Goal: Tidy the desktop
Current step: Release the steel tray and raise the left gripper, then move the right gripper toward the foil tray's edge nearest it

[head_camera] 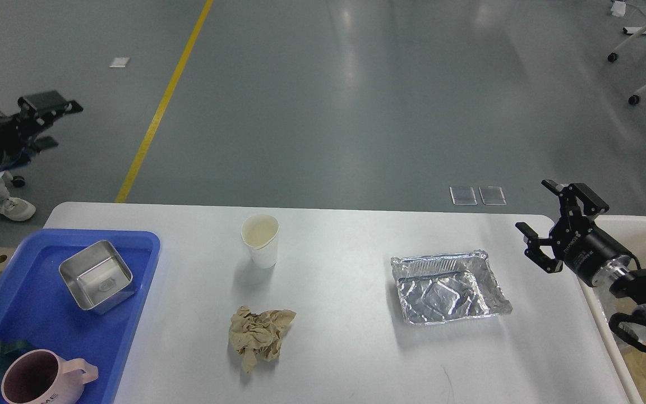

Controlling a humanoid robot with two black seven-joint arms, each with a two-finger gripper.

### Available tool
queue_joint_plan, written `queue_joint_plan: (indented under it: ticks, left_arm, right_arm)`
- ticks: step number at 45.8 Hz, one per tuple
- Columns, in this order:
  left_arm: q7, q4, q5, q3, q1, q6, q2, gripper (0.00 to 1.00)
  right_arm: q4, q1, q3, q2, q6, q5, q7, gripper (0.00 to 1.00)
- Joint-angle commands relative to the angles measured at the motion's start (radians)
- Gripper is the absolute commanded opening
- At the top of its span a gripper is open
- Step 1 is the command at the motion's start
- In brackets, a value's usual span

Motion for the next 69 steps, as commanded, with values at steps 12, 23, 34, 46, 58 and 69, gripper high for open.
queue_joint_plan:
  ticks: [12,23,34,46,58,69]
  left_arm:
    - [0.009,0.015,-0.269,-0.193,-0.061,0.263,-0.249,0.96]
    - [0.002,0.026,-0.566,-0.36,0.052,0.264,-0.314,0.96]
    - [-0.038,0.106,-0.677,-0.575,0.189,0.174,-0.375,0.96]
    - [-0.104,0.109,-0.694,-0.748,0.384,-0.041,-0.41,0.97]
    - [-0.104,0.109,-0.738,-0.833,0.517,-0.171,-0.45,0.96]
    - [-0.104,0.107,-0.755,-0.837,0.547,-0.191,-0.476,0.97]
  right_arm:
    - [0.0,0.0,0.0,0.0,-0.003,0.0,0.0,1.0]
    - [0.0,0.001,0.0,-0.002,-0.003,0.0,0.0,1.0]
    - [0.003,0.007,0.0,0.0,-0.004,0.002,-0.002,1.0]
    - [0.004,0.023,0.0,-0.003,0.007,0.003,0.0,1.0]
    - [0.012,0.044,-0.026,-0.046,0.011,-0.006,0.017,1.0]
    - [0.043,0.138,-0.162,-0.173,0.059,-0.173,0.104,1.0]
